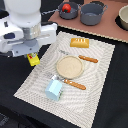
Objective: Interact with the objects in diverse but meaningful ways.
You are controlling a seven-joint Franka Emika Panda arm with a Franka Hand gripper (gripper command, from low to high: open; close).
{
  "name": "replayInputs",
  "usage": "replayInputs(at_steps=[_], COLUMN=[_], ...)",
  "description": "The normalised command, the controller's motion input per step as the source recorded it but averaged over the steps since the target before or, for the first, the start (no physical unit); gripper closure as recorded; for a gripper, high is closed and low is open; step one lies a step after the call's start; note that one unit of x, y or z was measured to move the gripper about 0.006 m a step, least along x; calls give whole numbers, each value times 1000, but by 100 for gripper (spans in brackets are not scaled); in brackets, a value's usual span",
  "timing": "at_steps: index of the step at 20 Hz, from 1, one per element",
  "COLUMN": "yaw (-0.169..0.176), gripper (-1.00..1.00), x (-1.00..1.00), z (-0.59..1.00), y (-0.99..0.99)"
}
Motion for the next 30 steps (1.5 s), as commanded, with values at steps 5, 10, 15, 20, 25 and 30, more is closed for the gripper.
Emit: replayInputs(at_steps=[5,10,15,20,25,30], yaw=[-33,-17,1,0,0,0], gripper=[100,100,100,100,100,100], x=[-809,-617,-405,38,277,255], z=[-528,-354,-151,-29,0,-30], y=[-78,234,445,293,167,130])
